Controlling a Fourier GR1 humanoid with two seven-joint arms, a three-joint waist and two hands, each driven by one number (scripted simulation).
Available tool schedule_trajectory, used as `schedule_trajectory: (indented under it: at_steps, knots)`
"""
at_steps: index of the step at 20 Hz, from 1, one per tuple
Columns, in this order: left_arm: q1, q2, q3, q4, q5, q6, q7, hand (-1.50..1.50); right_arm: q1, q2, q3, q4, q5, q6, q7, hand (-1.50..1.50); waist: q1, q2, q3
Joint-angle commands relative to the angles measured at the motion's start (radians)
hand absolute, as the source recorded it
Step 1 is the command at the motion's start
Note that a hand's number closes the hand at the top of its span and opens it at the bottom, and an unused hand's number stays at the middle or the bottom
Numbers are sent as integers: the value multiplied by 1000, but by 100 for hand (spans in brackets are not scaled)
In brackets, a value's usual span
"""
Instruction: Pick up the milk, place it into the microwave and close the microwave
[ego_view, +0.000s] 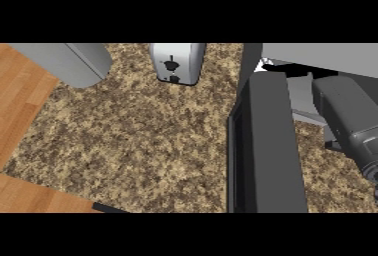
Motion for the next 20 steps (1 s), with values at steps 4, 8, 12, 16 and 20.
schedule_trajectory:
  at_steps: [4,8,12,16,20]
  knots:
    - [-22,14,-2,30,-5,1,15,-150,-51,67,59,31,61,-42,82,-150,4,-10,-6]
    - [-26,23,-7,33,4,-2,29,-150,-94,112,49,26,54,-87,124,-150,-4,-18,-6]
    - [-50,27,-16,54,-10,5,41,-150,-138,155,46,14,56,-106,141,-150,-20,-20,-6]
    - [-47,10,-38,64,-23,4,39,-150,-118,164,25,-4,42,-117,94,-150,-39,-26,-5]
    - [-40,23,-33,81,-18,-20,39,-150,-95,178,-4,-16,21,-173,71,-150,-55,-35,-5]
